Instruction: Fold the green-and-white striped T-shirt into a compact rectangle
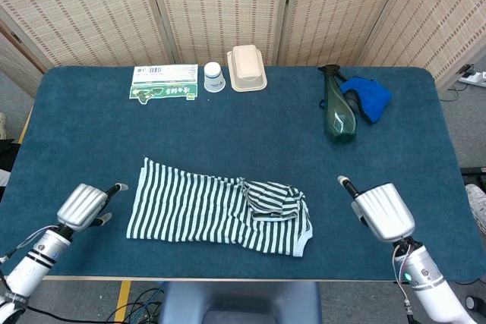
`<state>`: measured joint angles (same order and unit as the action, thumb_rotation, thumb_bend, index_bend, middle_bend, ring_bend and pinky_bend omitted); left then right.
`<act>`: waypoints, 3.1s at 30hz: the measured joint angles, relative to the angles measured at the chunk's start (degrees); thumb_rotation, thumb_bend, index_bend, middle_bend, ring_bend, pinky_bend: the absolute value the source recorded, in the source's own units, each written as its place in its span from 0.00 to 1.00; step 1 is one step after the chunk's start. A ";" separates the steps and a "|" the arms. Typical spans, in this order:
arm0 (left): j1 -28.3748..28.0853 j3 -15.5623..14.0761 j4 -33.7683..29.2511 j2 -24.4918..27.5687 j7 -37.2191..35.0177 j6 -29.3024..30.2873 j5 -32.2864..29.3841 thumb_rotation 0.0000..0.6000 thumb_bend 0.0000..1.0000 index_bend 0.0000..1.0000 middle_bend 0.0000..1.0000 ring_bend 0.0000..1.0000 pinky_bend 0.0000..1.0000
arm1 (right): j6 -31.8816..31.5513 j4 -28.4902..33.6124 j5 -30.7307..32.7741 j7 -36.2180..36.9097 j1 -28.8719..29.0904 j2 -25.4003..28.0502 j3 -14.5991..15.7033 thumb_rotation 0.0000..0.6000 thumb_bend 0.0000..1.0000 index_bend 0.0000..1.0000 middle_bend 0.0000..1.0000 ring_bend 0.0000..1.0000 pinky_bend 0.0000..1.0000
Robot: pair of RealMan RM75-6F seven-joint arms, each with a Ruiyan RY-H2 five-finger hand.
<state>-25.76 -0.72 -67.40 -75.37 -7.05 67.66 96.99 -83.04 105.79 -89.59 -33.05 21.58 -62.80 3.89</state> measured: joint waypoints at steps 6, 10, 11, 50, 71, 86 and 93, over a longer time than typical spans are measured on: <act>-2.50 -1.17 14.61 -6.66 -4.20 4.47 5.00 1.00 0.25 0.37 0.85 0.81 0.91 | -2.35 0.59 -1.30 1.54 -3.97 1.54 1.14 1.00 0.39 0.25 0.90 0.95 1.00; -4.05 -2.19 23.80 -10.91 -6.38 7.02 7.34 1.00 0.25 0.37 0.85 0.81 0.90 | -3.03 0.68 -1.64 2.12 -5.80 1.98 1.28 1.00 0.39 0.25 0.90 0.95 1.00; -4.33 -2.40 25.67 -11.78 -6.90 7.40 7.64 1.00 0.25 0.37 0.85 0.81 0.90 | -3.10 0.71 -1.74 2.22 -6.12 2.04 1.28 1.00 0.39 0.25 0.90 0.95 1.00; -7.53 -9.46 50.94 -27.62 -16.70 8.10 6.68 1.00 0.25 0.36 0.85 0.81 0.90 | -1.12 1.14 -1.95 4.36 -11.83 2.39 -2.07 1.00 0.39 0.25 0.90 0.95 1.00; -8.07 -8.54 46.43 -27.93 -25.29 9.25 3.96 1.00 0.25 0.41 0.86 0.81 0.90 | -0.55 0.75 -1.96 5.74 -13.22 2.40 -3.13 1.00 0.39 0.25 0.90 0.95 1.00; -8.42 -8.43 45.97 -27.87 -25.46 9.54 3.32 1.00 0.42 0.54 0.87 0.81 0.90 | 0.09 0.07 -2.44 7.00 -13.54 2.21 -3.59 1.00 0.39 0.26 0.90 0.95 1.00; -8.47 -8.53 45.49 -27.75 -25.39 9.65 3.27 1.00 0.49 0.61 0.89 0.81 0.90 | 0.33 -0.06 -2.75 7.57 -13.59 2.16 -3.73 1.00 0.39 0.26 0.90 0.95 1.00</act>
<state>-34.24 -9.25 -21.90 -103.12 -32.44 77.31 100.26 -82.70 105.72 -92.34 -25.48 7.99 -60.64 0.16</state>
